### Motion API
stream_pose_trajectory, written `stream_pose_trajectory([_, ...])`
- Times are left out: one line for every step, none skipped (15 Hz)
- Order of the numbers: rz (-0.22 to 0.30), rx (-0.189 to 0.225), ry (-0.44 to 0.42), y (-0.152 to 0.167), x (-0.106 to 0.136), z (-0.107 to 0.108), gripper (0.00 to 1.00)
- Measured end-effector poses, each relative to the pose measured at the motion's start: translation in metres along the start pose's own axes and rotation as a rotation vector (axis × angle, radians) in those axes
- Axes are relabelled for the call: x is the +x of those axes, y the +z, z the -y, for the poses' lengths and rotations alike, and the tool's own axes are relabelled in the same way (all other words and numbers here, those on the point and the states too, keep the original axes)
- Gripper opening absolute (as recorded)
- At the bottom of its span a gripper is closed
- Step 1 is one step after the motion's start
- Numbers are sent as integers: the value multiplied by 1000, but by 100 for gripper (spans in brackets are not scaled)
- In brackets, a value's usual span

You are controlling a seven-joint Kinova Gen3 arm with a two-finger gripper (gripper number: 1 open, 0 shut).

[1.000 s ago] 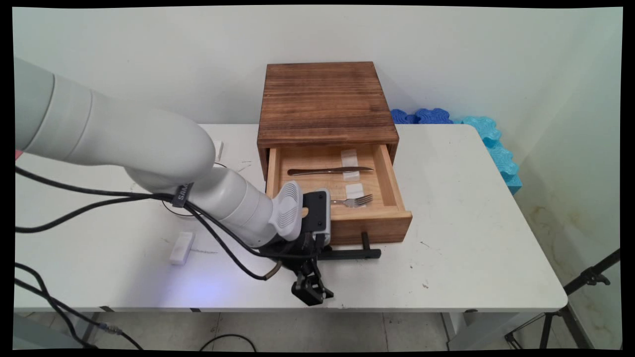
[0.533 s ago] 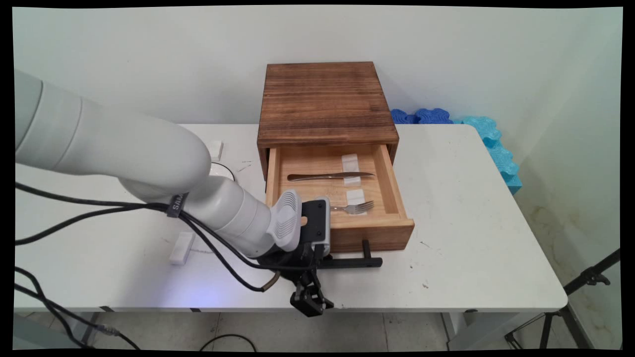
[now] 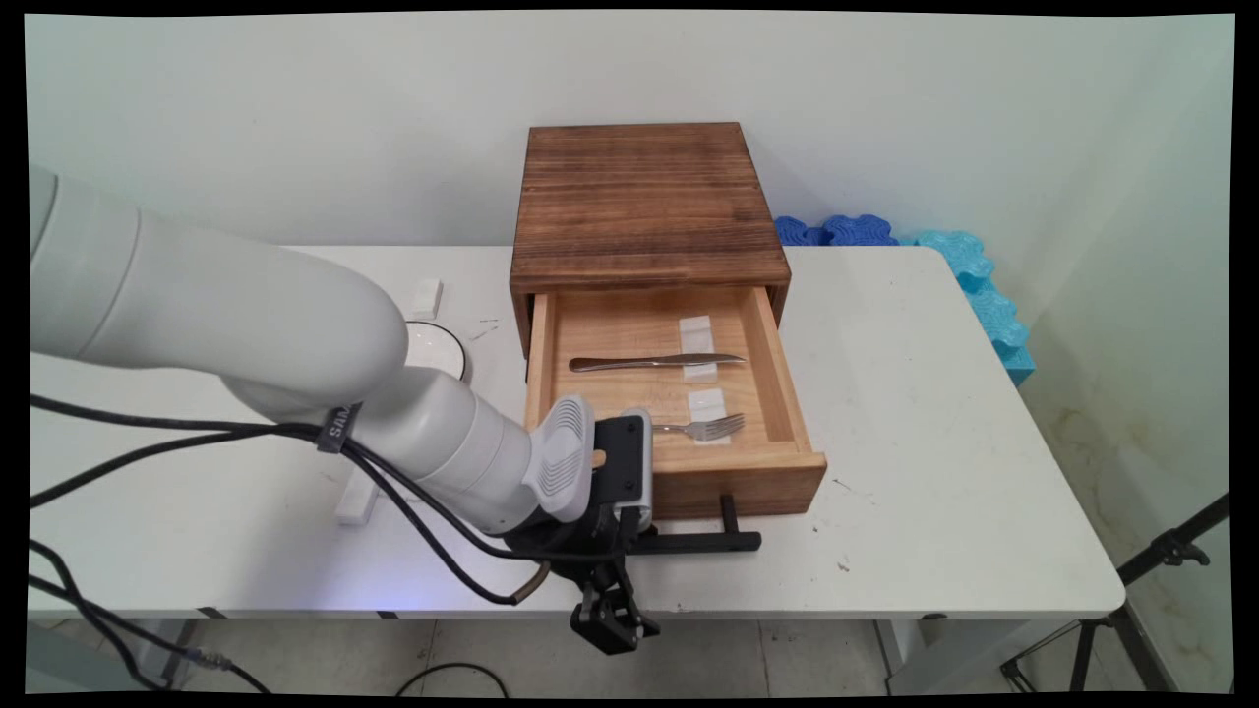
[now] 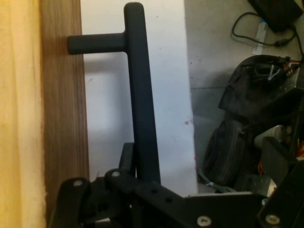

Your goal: Open the drawer

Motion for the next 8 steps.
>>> stream_pose_trajectory([0,-2,-1,0,0,-1,100])
stream_pose_trajectory([0,-5,-2,-1,0,-3,100])
stream_pose_trajectory([0,-6,-3,-1,0,-4,100])
stream_pose_trajectory([0,-9,-4,-1,-1,-6,100])
stream_pose_trajectory([0,-11,-5,-1,-1,-7,100])
stream_pose_trajectory([-1,-14,-6,-2,-1,-9,100])
stream_pose_trajectory([-1,-18,-6,-2,-1,-11,100])
stream_pose_trajectory([-2,-20,-7,-2,-1,-12,100])
